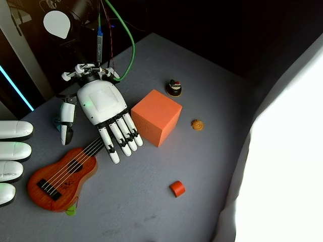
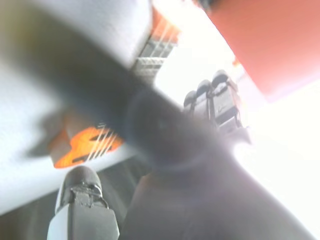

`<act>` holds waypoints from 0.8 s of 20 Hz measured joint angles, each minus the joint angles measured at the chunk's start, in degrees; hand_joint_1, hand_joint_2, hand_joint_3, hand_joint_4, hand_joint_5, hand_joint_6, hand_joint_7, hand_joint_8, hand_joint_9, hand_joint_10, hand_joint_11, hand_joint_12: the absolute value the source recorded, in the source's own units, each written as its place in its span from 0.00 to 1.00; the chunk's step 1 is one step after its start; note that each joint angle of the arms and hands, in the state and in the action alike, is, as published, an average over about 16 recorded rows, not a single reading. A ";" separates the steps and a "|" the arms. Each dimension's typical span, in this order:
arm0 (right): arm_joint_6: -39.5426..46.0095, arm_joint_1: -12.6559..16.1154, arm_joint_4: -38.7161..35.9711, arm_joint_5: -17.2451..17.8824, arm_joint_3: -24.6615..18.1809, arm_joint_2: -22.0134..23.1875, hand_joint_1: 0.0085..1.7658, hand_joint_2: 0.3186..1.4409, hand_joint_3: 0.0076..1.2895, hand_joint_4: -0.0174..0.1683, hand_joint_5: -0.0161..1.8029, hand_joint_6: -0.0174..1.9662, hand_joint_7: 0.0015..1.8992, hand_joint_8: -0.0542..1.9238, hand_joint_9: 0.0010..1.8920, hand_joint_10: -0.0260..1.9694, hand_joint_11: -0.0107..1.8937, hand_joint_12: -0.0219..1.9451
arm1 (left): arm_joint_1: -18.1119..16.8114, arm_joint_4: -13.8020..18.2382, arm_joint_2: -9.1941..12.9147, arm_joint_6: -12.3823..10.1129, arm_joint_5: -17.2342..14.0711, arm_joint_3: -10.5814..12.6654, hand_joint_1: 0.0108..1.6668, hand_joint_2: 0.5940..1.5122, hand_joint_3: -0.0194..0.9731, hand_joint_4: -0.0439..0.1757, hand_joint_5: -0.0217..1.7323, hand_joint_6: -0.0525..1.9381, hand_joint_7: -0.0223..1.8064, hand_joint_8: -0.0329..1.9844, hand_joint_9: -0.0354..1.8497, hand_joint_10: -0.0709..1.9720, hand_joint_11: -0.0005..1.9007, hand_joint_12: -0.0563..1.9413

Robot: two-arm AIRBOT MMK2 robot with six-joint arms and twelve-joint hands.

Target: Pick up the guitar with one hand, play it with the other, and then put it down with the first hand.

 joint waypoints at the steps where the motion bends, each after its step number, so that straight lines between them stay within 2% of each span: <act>1: 0.00 0.00 -0.03 0.02 -0.03 0.01 0.20 0.86 0.01 0.12 0.02 0.01 0.01 0.04 0.01 0.01 0.02 0.01 | -1.08 -1.40 0.37 1.90 -0.14 0.00 0.05 0.48 0.03 0.66 0.03 0.02 0.04 0.01 0.04 0.04 0.01 0.08; 3: 0.00 0.00 -0.10 0.06 -0.07 0.03 0.19 0.86 0.01 0.12 0.02 0.01 0.01 0.04 0.01 0.01 0.02 0.01 | -3.57 -4.63 1.24 6.11 -0.51 -0.01 0.03 0.47 0.03 0.66 0.03 0.02 0.03 0.02 0.03 0.04 0.01 0.04; 4: 0.00 0.00 -0.13 0.08 -0.08 0.04 0.19 0.86 0.01 0.12 0.03 0.01 0.02 0.04 0.02 0.01 0.02 0.02 | -4.98 -6.45 1.77 8.47 -0.79 -0.04 0.02 0.47 0.03 0.65 0.03 0.02 0.04 0.02 0.04 0.04 0.01 0.06; 7: 0.00 0.01 -0.21 0.14 -0.11 0.07 0.18 0.86 0.01 0.12 0.06 0.02 0.05 0.04 0.04 0.04 0.02 0.10 | -9.73 -12.55 3.72 16.14 -1.73 -0.16 0.01 0.49 0.03 0.56 0.08 0.03 0.09 0.02 0.09 0.05 0.01 0.18; 9: 0.00 0.01 -0.27 0.17 -0.13 0.09 0.17 0.86 0.01 0.12 0.08 0.05 0.09 0.06 0.06 0.09 0.02 0.20 | -13.26 -17.06 5.14 21.68 -2.16 -0.25 0.01 0.50 0.03 0.50 0.13 0.03 0.15 0.03 0.13 0.08 0.02 0.28; 13: 0.00 0.01 -0.34 0.27 -0.20 0.14 0.16 0.86 0.01 0.12 0.14 0.20 0.17 0.20 0.12 0.29 0.04 0.44 | -20.41 -25.57 7.80 32.33 -2.84 -0.66 0.02 0.53 0.03 0.38 0.26 0.04 0.27 0.12 0.23 0.24 0.07 0.49; 16: 0.00 0.01 -0.39 0.35 -0.23 0.19 0.16 0.86 0.01 0.12 0.21 0.33 0.26 0.34 0.20 0.47 0.10 0.62 | -24.95 -30.47 9.64 38.78 -3.28 -1.23 0.02 0.56 0.03 0.29 0.39 0.05 0.38 0.22 0.31 0.38 0.13 0.67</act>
